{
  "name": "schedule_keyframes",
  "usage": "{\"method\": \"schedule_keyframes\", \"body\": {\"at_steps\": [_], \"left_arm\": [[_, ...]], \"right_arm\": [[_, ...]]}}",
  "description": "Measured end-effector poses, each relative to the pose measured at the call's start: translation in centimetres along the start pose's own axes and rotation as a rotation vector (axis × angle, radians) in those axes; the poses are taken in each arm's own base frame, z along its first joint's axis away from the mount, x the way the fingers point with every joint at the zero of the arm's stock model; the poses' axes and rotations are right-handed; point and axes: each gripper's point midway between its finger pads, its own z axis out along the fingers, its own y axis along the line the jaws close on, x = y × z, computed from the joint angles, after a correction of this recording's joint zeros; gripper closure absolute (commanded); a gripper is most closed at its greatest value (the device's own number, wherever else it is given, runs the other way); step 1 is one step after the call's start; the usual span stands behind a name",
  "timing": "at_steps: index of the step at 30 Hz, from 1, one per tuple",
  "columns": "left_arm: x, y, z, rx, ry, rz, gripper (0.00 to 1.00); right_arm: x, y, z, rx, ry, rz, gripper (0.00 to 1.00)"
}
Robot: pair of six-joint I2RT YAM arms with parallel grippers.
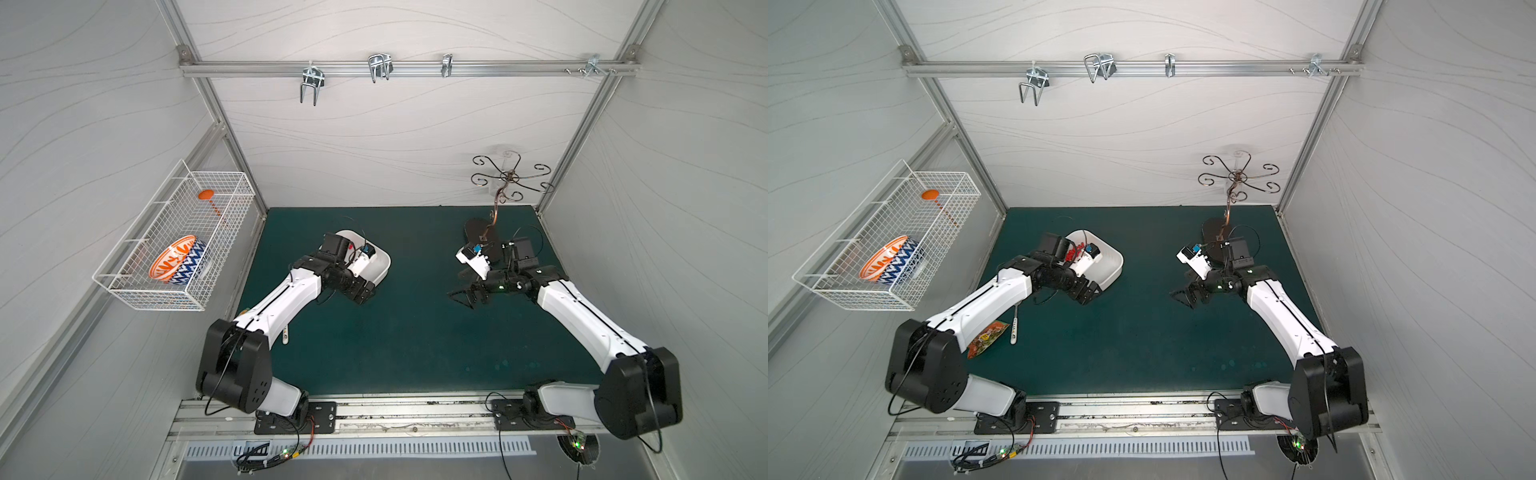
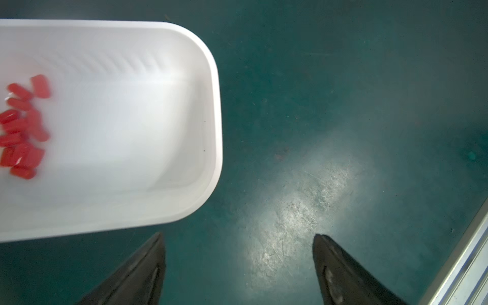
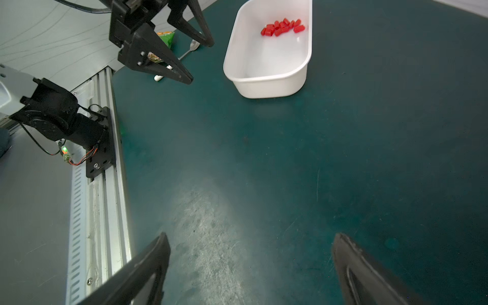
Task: Take the screw protection sleeves out of the storage box
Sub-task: Adjust the storage box at the center of the board.
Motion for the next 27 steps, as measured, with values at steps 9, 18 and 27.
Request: {"method": "schedule_keyframes", "body": {"at_steps": [9,18,27], "left_arm": [[-2.1,0.0,6.0,-0.019,0.107,0.11,0.13],[0.9,-3.2,5.3,0.086,0.22,0.151,0.15],[4.2,-6.8,0.5,0.219,0.268,0.161,0.11]], "right_arm": [[0.4,0.5,0.7,-0.026,0.022,-0.026,0.01],[0.5,0.5,0.7,-0.024,0.024,-0.036,0.01],[0.7,0.6,0.7,-0.027,0.03,-0.037,0.01]]}}
